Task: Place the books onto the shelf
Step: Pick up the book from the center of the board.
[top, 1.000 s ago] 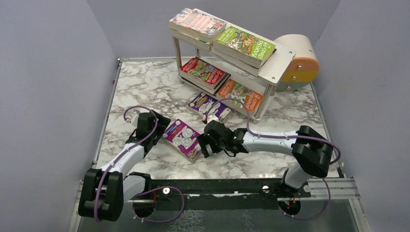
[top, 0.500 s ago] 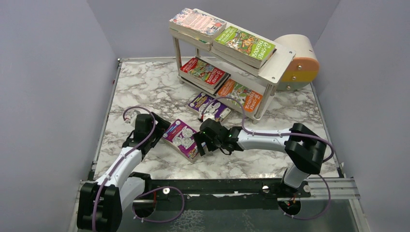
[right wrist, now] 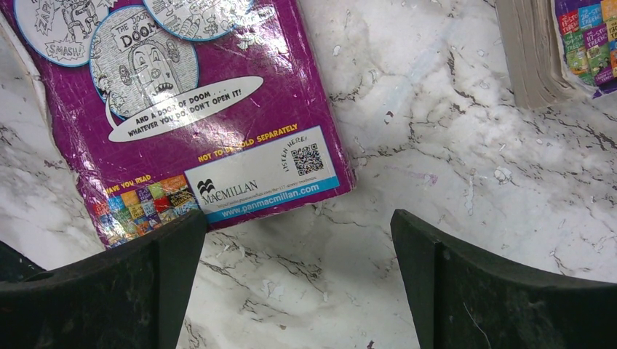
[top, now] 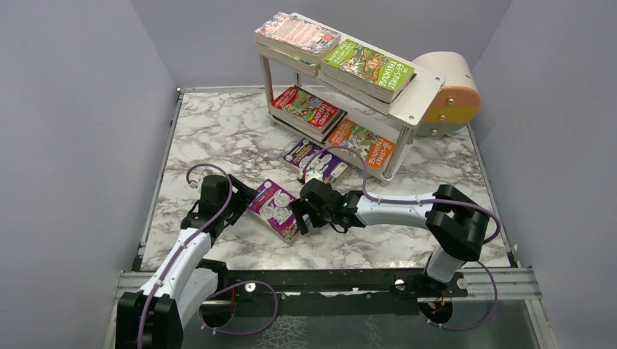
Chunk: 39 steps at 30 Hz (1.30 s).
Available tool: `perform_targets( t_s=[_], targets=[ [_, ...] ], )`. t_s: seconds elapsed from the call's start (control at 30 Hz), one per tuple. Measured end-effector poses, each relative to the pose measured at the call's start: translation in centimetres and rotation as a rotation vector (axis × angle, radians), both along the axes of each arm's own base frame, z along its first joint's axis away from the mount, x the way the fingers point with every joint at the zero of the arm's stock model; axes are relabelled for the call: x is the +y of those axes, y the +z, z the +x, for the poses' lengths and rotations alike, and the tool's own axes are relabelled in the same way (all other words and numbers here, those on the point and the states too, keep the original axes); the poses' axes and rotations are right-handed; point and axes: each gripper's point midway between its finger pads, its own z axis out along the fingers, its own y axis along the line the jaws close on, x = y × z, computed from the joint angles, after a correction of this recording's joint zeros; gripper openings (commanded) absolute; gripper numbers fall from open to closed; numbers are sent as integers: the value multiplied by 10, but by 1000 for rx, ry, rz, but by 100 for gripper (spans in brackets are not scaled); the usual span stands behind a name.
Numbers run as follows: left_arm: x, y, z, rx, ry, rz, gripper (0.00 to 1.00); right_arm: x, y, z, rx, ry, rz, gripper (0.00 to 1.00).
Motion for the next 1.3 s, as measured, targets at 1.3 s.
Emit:
perform_targets(
  t_s=[1.3],
  targets=[
    [-15,-14,11,21,-34,-75,33,4,0,2,-8,-9,30,96]
  ],
)
